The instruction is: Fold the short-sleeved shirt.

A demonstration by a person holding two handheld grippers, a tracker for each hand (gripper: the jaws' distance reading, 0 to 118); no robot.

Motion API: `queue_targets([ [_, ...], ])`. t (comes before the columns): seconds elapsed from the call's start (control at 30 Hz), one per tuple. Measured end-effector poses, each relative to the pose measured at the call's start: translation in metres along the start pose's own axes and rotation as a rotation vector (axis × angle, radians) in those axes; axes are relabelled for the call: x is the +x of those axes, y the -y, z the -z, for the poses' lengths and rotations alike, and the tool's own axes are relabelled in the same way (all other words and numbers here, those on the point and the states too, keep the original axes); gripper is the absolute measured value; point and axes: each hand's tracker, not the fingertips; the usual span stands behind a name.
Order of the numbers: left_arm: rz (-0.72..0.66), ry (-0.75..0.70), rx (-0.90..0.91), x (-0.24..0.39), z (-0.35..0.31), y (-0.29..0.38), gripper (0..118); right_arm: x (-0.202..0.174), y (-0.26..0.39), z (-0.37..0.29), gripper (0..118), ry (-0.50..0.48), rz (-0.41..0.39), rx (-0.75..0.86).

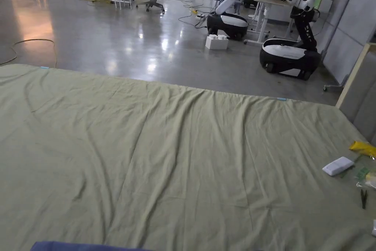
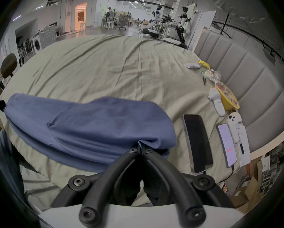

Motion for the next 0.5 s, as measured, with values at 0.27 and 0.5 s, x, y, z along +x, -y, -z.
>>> queue_targets([
  [0.27,0.015,-0.046,-0.05,0.0,0.038,0.026,8,-0.011,0.02,0.027,26,0.031,0.01,-0.024],
  [0.5,-0.019,-0.089,0.068,0.001,0.02,-0.002,50,-0.001,0.006,-0.015,70,0.064,0.14,0.254],
])
